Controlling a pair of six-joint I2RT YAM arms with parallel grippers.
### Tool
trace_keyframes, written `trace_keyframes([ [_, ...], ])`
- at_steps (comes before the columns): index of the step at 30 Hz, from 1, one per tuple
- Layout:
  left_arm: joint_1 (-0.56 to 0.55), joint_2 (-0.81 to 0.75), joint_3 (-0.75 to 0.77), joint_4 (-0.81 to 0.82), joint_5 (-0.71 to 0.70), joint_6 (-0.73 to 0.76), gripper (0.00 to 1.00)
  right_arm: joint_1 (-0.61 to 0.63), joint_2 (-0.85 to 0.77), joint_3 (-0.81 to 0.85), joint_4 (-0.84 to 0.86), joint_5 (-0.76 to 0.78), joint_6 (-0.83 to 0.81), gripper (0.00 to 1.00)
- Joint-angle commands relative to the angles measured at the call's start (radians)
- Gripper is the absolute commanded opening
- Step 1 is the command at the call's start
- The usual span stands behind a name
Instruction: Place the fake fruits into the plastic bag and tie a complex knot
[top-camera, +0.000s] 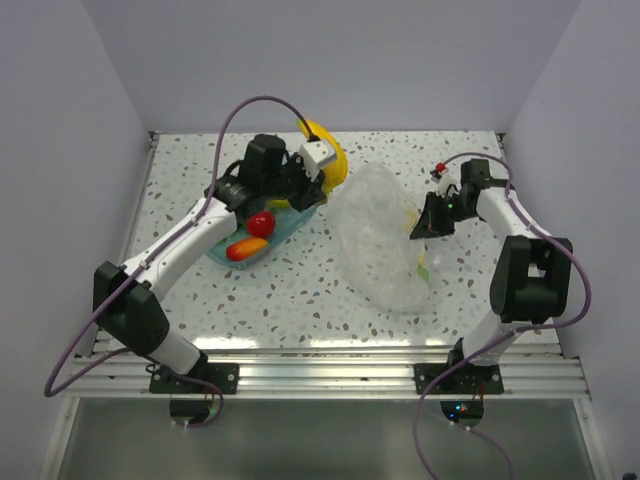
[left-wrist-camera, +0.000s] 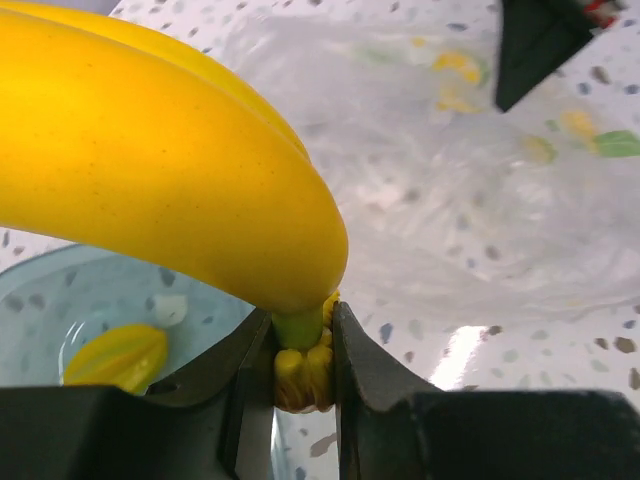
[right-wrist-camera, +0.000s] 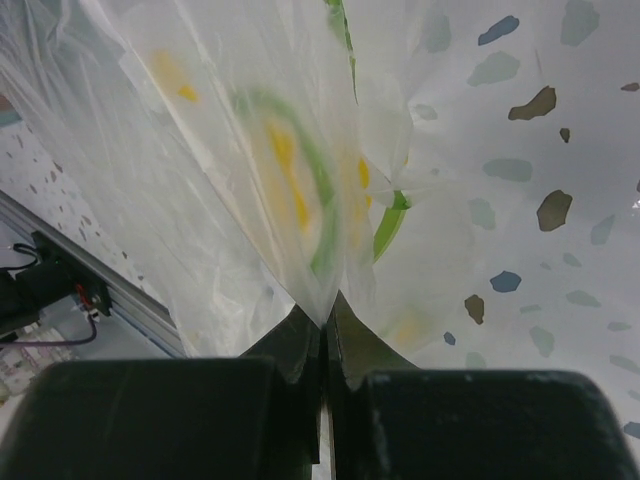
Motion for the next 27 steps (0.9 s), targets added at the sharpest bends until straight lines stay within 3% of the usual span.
trace_keyframes([
  [1,-0.101,-0.033,0.002,0.048,0.074,-0.028,0.0,0.001,-0.007,-0.008,0.02,-0.075,0.034,0.0],
  [9,-0.311,0.095,-0.025,0.217,0.104,-0.111,0.0,0.007,0.01,-0.03,0.042,-0.085,0.057,0.0],
  [16,-0.334,0.295,-0.008,0.28,0.095,-0.107,0.0,0.01,0.03,-0.03,0.045,-0.101,0.058,0.0],
  [23,-0.334,0.426,-0.014,0.109,0.005,-0.012,0.0,0.01,0.035,-0.001,0.028,-0.05,0.052,0.0],
  [27,-0.337,0.472,0.004,-0.033,-0.023,0.002,0.0,0.008,0.013,0.055,-0.015,-0.094,0.034,0.0],
])
